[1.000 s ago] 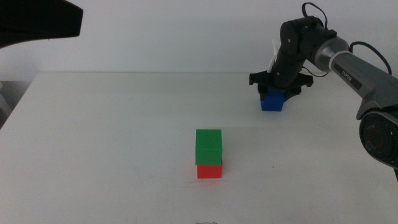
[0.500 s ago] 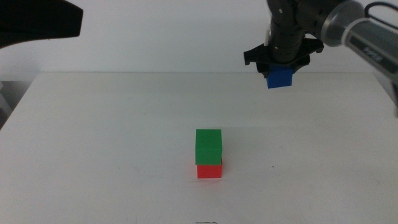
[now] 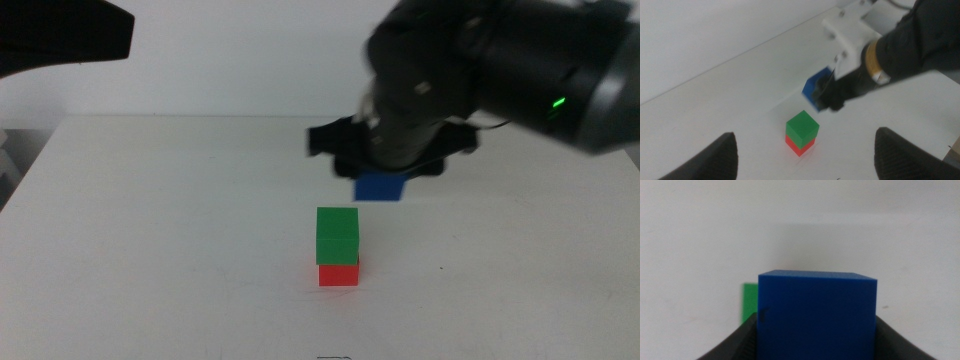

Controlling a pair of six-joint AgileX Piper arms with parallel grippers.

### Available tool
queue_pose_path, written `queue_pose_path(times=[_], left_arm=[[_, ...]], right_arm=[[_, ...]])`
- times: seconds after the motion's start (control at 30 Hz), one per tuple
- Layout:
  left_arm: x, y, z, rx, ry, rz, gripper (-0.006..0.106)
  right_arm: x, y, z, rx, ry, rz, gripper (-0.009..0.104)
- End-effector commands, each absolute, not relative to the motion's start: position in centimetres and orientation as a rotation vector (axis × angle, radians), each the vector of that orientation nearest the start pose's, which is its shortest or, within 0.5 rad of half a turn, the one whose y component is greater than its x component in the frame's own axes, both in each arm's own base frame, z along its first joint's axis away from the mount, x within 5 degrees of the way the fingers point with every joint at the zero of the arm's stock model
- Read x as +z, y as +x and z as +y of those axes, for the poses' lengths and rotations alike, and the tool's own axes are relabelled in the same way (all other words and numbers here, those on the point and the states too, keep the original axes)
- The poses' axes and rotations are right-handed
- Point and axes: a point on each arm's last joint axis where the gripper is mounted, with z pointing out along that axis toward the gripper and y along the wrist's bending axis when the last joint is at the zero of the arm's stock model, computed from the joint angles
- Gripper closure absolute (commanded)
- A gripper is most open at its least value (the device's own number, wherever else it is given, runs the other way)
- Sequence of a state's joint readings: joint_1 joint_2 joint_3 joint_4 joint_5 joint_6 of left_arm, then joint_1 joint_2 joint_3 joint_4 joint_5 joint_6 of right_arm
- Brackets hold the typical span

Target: Stack red cubes first, then green, then blue cubes in a specific spot.

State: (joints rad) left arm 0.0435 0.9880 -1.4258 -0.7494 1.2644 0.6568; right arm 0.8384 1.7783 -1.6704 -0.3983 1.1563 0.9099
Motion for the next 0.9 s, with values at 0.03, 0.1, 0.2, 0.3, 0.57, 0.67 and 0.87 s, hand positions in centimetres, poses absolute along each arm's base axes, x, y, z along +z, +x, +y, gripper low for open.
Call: queue_pose_path(times=[0.03, 0.1, 0.2, 0.3, 0.57, 0.67, 0.87], left_arm=[[49.0, 13.1, -5.8, -0.588, 0.762, 1.929, 0.007], [49.0, 13.1, -5.8, -0.588, 0.762, 1.929, 0.007], [49.0, 13.1, -5.8, -0.588, 0.762, 1.929, 0.007], [49.0, 13.1, -5.8, -0.588, 0.762, 1.929, 0.007], [49.0, 13.1, -5.8, -0.588, 0.762, 1.929, 0.007], [49.0, 13.1, -5.8, -0.588, 0.762, 1.929, 0.007], [49.0, 13.1, -5.8, -0.588, 0.762, 1.929, 0.007]], right_arm=[[35.3, 27.5, 27.2, 0.138, -0.008, 2.511, 0.096], [34.5, 27.8, 28.0, 0.143, -0.004, 2.539, 0.096], [33.9, 28.3, 28.8, 0.155, -0.002, 2.557, 0.096], [33.3, 28.5, 29.2, 0.17, -0.007, 2.565, 0.096], [32.4, 29.0, 29.9, 0.18, -0.024, 2.562, 0.096], [32.5, 29.0, 29.9, 0.189, -0.026, 2.557, 0.096], [31.6, 29.1, 29.9, 0.123, -0.025, 2.592, 0.096]])
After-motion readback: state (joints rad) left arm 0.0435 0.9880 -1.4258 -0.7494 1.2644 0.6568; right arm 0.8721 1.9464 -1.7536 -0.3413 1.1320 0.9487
